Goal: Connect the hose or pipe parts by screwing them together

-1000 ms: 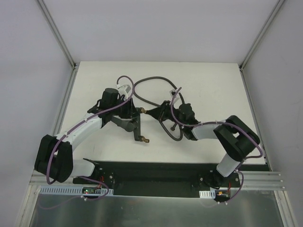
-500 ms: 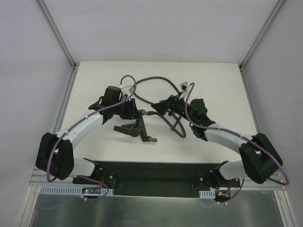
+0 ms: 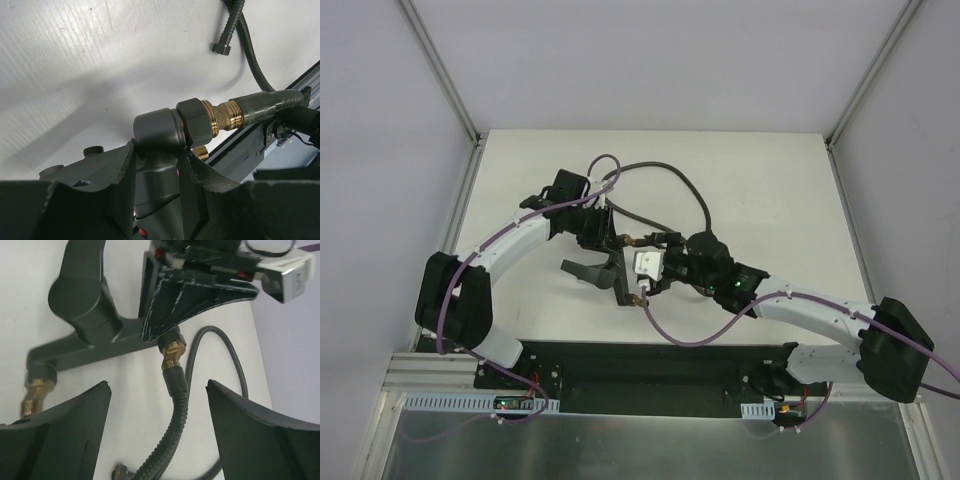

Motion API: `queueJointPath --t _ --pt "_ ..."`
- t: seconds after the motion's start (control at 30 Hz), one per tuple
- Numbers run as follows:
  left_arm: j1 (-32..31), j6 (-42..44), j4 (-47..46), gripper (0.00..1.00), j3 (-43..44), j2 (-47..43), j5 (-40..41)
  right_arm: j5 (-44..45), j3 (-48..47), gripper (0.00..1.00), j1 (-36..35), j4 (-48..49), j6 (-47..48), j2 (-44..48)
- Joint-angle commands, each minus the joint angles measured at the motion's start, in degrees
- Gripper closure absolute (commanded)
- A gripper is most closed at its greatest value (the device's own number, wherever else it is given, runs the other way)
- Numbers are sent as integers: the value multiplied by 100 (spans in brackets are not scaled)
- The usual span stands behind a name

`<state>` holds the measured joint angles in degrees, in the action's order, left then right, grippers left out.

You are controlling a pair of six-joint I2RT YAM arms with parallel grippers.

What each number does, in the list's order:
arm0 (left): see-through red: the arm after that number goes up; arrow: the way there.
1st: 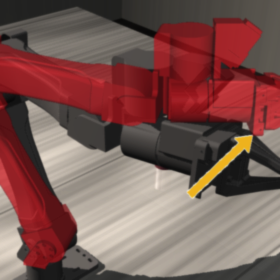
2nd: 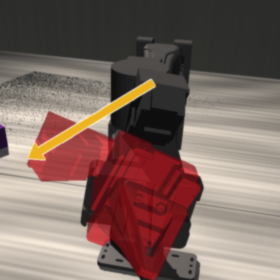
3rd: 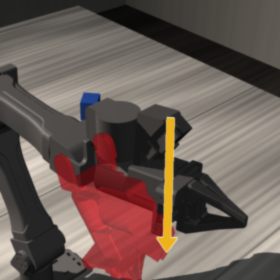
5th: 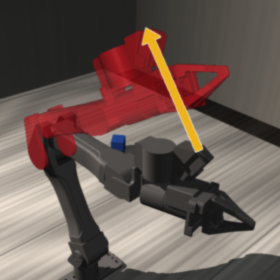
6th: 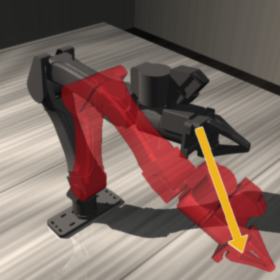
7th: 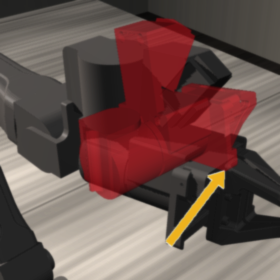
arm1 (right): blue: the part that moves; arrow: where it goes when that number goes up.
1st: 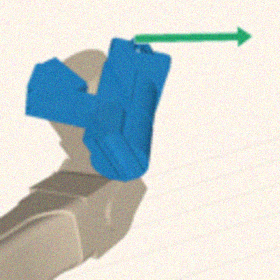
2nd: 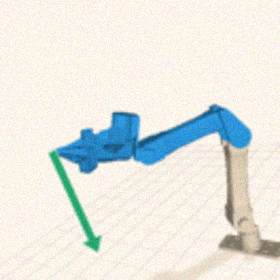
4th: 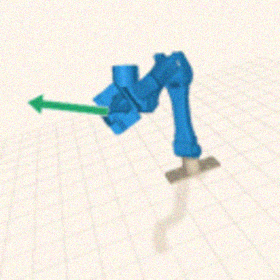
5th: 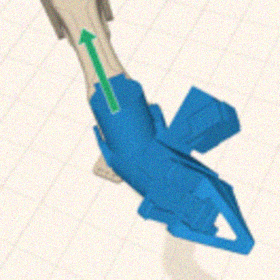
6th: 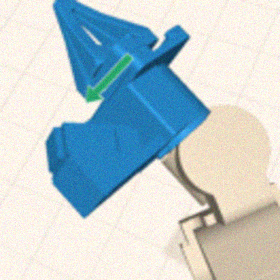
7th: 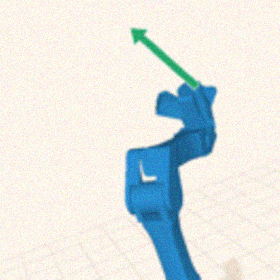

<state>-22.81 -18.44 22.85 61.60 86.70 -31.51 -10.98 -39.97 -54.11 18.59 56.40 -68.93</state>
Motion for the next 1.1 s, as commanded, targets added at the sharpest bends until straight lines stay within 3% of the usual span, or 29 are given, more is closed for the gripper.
queueJointPath --t 0.0,0.13,0.47,0.57,0.6,0.67,0.77,0.83,0.9,1.07 --pt "13 24 255 100 475 -65 -549 737 -468 22 -188 -698 1785 -331" --pt "13 86 387 100 537 -4 -593 1246 -582 29 -337 -699 2173 -726" --pt "13 244 729 100 827 242 -769 1415 -969 43 -452 -778 2490 -1386" --pt "13 279 782 100 871 234 -769 1423 -1092 55 -469 -778 2437 -1536" --pt "13 288 774 100 871 216 -761 1424 -1118 67 -469 -787 2393 -1580" --pt "13 288 773 100 880 172 -708 1458 -1206 76 -487 -787 2236 -1676" --pt "13 323 712 100 880 76 -611 1424 -1338 86 -469 -717 1543 -1721" --pt "13 209 301 100 713 -20 -663 1301 -1443 94 -365 -672 507 -1756" --pt "22 95 71 100 677 -4 -743 740 -1531 99 -224 -638 -197 -1791" --pt "13 7 -307 100 599 -161 -655 -321 -1436 99 233 -86 -2271 -1949"
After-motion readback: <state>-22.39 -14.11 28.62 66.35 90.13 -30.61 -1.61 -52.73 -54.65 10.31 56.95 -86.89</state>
